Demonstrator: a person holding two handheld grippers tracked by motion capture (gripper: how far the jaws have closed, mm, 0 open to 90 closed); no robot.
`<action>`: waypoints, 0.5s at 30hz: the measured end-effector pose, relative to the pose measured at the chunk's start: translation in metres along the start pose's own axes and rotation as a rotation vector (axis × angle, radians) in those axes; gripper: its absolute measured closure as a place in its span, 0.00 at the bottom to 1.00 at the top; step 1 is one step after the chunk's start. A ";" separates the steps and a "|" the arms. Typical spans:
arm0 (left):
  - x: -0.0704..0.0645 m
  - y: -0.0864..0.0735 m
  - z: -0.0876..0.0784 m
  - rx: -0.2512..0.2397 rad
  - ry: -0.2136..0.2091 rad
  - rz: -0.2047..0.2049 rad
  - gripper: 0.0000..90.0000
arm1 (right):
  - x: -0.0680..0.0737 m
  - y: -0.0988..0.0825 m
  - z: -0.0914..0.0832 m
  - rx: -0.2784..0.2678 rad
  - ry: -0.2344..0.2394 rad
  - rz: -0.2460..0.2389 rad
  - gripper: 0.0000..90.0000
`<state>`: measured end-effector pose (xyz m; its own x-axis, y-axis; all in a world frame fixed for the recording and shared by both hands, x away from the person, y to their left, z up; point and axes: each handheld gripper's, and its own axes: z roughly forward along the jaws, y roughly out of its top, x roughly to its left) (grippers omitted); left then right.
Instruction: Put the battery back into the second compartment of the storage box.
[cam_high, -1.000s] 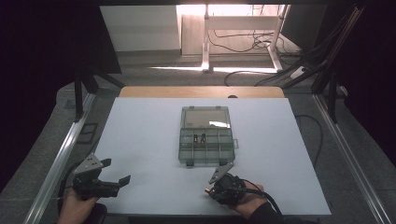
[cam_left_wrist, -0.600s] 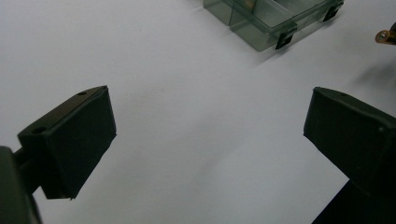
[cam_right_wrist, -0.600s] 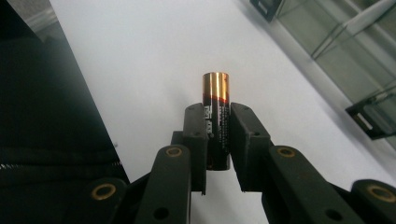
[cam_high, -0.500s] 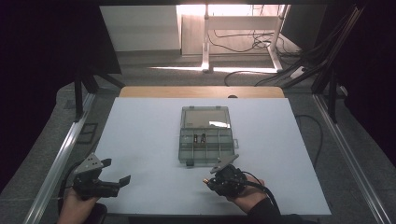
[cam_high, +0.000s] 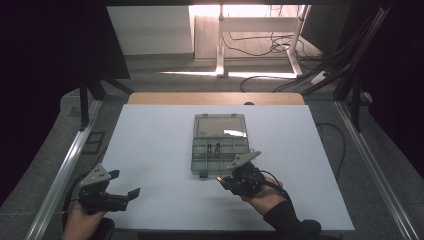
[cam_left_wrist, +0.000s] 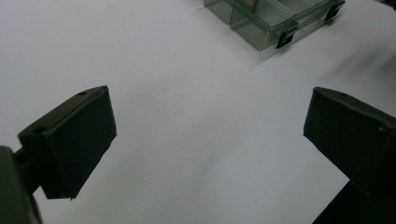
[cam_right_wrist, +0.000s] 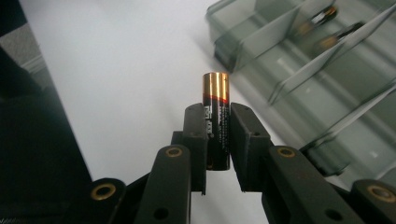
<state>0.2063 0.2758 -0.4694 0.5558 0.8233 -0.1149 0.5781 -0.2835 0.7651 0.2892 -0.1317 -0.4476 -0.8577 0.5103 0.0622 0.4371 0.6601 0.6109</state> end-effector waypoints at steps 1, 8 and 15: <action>0.000 0.000 0.000 0.000 0.000 -0.001 0.03 | -0.002 0.002 -0.001 -0.013 0.003 0.001 0.85; 0.000 0.000 0.000 0.001 -0.001 -0.002 0.03 | -0.013 0.014 0.002 -0.032 0.000 0.051 0.85; 0.000 0.000 0.000 0.000 -0.002 -0.003 0.03 | -0.024 0.028 0.008 -0.039 -0.031 0.062 0.86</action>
<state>0.2067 0.2762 -0.4695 0.5556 0.8230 -0.1182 0.5793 -0.2812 0.7651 0.3236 -0.1211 -0.4387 -0.8205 0.5664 0.0769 0.4774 0.6050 0.6372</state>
